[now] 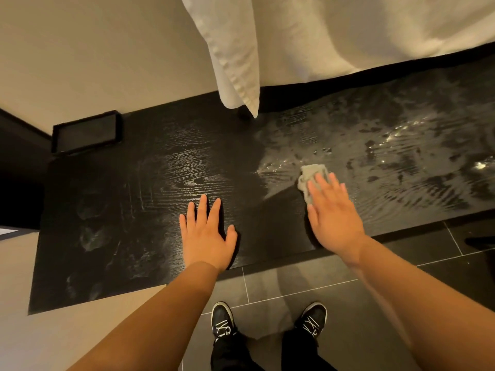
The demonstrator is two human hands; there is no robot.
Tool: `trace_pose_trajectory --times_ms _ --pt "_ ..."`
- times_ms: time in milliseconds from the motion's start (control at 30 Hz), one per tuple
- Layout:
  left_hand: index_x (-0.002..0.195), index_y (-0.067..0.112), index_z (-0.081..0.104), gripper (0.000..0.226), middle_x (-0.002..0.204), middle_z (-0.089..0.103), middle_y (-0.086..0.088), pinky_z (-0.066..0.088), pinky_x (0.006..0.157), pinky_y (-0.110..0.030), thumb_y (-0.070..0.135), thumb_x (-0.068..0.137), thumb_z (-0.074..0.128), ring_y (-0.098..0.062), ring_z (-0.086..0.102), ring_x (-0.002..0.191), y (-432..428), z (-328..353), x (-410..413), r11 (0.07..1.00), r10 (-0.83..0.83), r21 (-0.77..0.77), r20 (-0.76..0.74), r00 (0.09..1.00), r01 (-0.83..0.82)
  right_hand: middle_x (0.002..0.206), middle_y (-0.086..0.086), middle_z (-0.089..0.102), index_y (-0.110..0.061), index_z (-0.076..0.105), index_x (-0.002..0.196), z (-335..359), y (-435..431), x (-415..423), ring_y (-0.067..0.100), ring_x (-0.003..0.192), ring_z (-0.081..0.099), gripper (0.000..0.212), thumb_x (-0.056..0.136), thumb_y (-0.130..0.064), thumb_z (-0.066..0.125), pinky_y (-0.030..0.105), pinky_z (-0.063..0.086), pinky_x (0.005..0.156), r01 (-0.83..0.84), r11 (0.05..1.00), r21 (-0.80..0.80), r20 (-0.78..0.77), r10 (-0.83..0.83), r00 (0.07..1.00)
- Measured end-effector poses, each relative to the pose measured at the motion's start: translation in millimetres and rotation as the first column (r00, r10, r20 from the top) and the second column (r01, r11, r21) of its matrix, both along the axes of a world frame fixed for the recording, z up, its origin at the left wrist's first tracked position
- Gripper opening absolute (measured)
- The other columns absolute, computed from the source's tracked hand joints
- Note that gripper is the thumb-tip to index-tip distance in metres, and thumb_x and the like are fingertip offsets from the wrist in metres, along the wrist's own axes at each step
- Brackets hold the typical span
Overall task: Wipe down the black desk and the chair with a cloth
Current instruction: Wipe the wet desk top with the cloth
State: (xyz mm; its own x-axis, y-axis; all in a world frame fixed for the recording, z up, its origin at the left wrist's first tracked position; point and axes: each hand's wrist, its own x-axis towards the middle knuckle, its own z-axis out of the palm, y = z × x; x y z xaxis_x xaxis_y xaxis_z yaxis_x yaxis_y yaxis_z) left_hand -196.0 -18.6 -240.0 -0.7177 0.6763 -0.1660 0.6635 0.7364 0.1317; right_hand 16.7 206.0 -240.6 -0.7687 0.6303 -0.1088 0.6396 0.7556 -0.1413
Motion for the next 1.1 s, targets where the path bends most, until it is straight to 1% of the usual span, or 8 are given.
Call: trace_pose_trajectory --times_ms 100,267,367,633,767,867,1000,1100 --pt "0.163 0.035 0.026 0.073 0.175 0.009 0.000 0.003 0.130 -0.054 0.061 0.096 0.032 -0.031 0.003 0.161 0.0 0.5 0.6 1.000 -0.001 -0.002 0.001 1.000 0.001 0.166 0.017 0.021 -0.008 0.028 0.158 5.0 -13.9 -9.9 0.040 0.155 0.009 0.062 0.103 -0.036 0.032 0.055 0.017 0.125 0.051 0.999 0.005 -0.024 -0.051 0.998" --pt "0.163 0.033 0.028 0.072 0.175 0.011 0.000 0.005 0.130 -0.055 0.059 0.097 0.038 -0.031 0.004 0.161 0.1 1.1 0.8 1.000 0.000 0.009 0.003 1.000 0.000 0.168 0.011 0.019 -0.011 0.029 0.159 1.6 -60.7 -35.7 0.031 0.157 0.006 0.063 0.102 -0.038 0.033 0.049 0.013 0.127 -0.381 0.922 -0.064 -0.096 0.374 0.922" --pt "0.163 0.034 0.027 0.072 0.175 0.010 0.000 0.007 0.130 -0.055 0.060 0.097 0.036 -0.031 0.004 0.161 -0.3 1.6 0.9 1.000 -0.003 0.000 -0.005 1.000 0.003 0.168 0.008 0.023 -0.013 0.033 0.158 -2.2 -37.4 -30.5 0.029 0.157 0.012 0.061 0.102 -0.036 0.037 0.047 0.015 0.127 -0.470 0.881 -0.053 -0.111 0.463 0.880" --pt "0.163 0.034 0.028 0.073 0.175 0.014 0.000 0.009 0.130 -0.055 0.062 0.096 0.033 -0.031 0.006 0.161 0.9 2.6 0.9 1.000 0.009 0.003 -0.010 1.000 -0.009 0.167 0.015 0.021 -0.010 0.028 0.158 4.4 -9.7 -29.6 0.035 0.156 0.009 0.060 0.103 -0.033 0.035 0.051 0.014 0.126 -0.042 0.999 -0.013 -0.049 0.041 0.998" --pt "0.162 0.034 0.029 0.072 0.174 0.015 -0.001 0.010 0.130 -0.055 0.059 0.095 0.040 -0.031 0.007 0.160 0.8 2.1 1.0 1.000 0.018 0.012 -0.015 1.000 -0.018 0.167 0.010 0.025 -0.017 0.037 0.156 -1.6 -54.4 -57.0 0.032 0.156 0.011 0.057 0.102 -0.033 0.037 0.048 0.007 0.127 -0.418 0.908 -0.044 -0.097 0.412 0.906" --pt "0.162 0.035 0.029 0.072 0.174 0.015 0.000 0.010 0.130 -0.055 0.058 0.095 0.041 -0.030 0.007 0.160 1.5 1.9 0.9 1.000 0.019 0.020 -0.012 1.000 -0.019 0.167 0.006 0.025 -0.020 0.038 0.156 -3.7 -43.3 -62.9 0.030 0.156 0.013 0.057 0.102 -0.036 0.037 0.046 0.009 0.127 -0.514 0.857 -0.037 -0.069 0.511 0.857" --pt "0.162 0.035 0.029 0.072 0.174 0.015 0.000 0.009 0.130 -0.055 0.059 0.095 0.038 -0.030 0.007 0.161 1.6 2.8 0.4 1.000 0.017 0.026 -0.006 1.000 -0.017 0.165 0.011 0.029 -0.014 0.035 0.157 -4.5 12.4 -45.9 0.035 0.154 0.020 0.061 0.099 -0.033 0.035 0.054 0.021 0.124 -0.285 0.958 -0.001 -0.024 0.285 0.958" --pt "0.162 0.035 0.028 0.073 0.174 0.015 0.000 0.009 0.130 -0.055 0.060 0.095 0.039 -0.031 0.007 0.161 1.3 2.8 0.2 1.000 0.016 0.027 -0.009 1.000 -0.015 0.167 0.011 0.022 -0.013 0.031 0.158 -0.1 34.2 -30.4 0.034 0.155 0.013 0.062 0.101 -0.035 0.025 0.050 0.014 0.127 -0.081 0.997 0.022 0.032 0.080 0.996"
